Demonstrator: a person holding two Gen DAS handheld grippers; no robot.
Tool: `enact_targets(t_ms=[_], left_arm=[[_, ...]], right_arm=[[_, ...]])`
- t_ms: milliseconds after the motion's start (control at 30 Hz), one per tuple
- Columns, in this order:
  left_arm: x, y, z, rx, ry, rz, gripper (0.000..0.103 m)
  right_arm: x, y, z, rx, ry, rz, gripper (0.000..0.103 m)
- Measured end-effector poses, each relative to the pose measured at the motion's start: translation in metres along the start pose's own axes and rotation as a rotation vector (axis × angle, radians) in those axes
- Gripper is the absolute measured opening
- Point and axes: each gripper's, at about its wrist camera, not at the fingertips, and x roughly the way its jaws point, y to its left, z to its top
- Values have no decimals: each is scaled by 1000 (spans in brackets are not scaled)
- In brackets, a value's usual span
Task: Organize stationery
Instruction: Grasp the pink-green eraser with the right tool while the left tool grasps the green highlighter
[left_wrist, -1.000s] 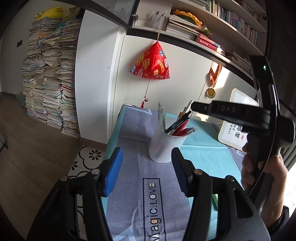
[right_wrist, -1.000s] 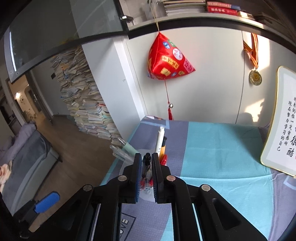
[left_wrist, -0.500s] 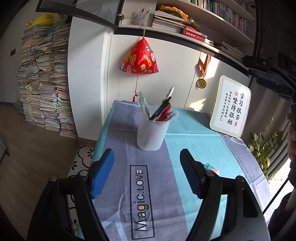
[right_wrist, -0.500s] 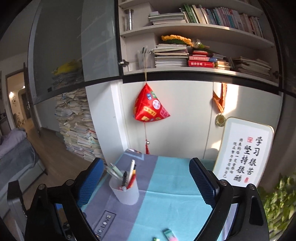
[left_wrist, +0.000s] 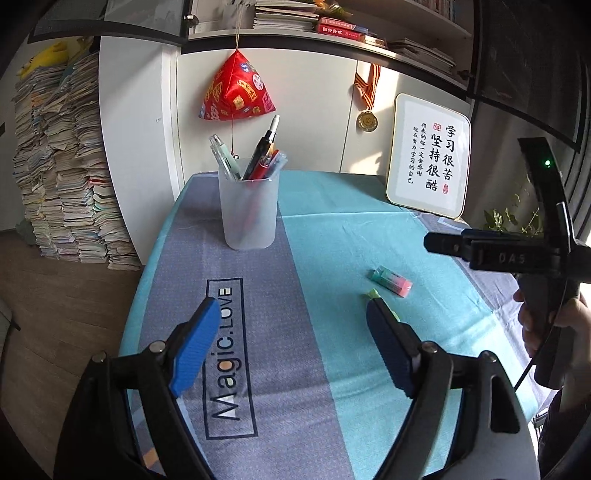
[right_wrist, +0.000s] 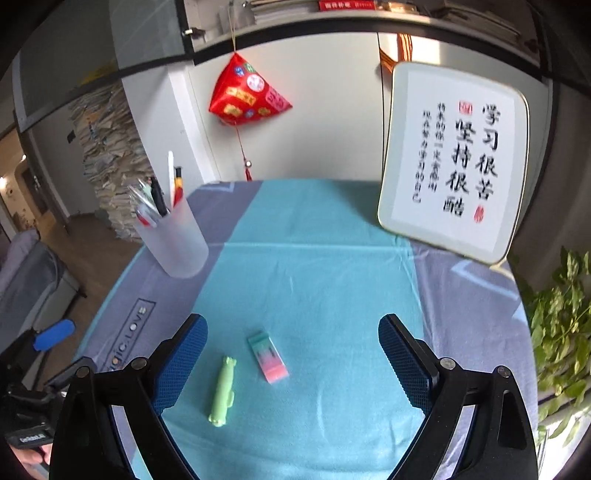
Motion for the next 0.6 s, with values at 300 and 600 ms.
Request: enact_targets(t_ms=[300,600], left_arm=[[13,-10,-15,48,64,5,84],[20,-18,-29,63,107,0,84]], right_arm=[[15,8,-31,-43,59,-9,94],[32,12,-36,-74,95,-14,94]])
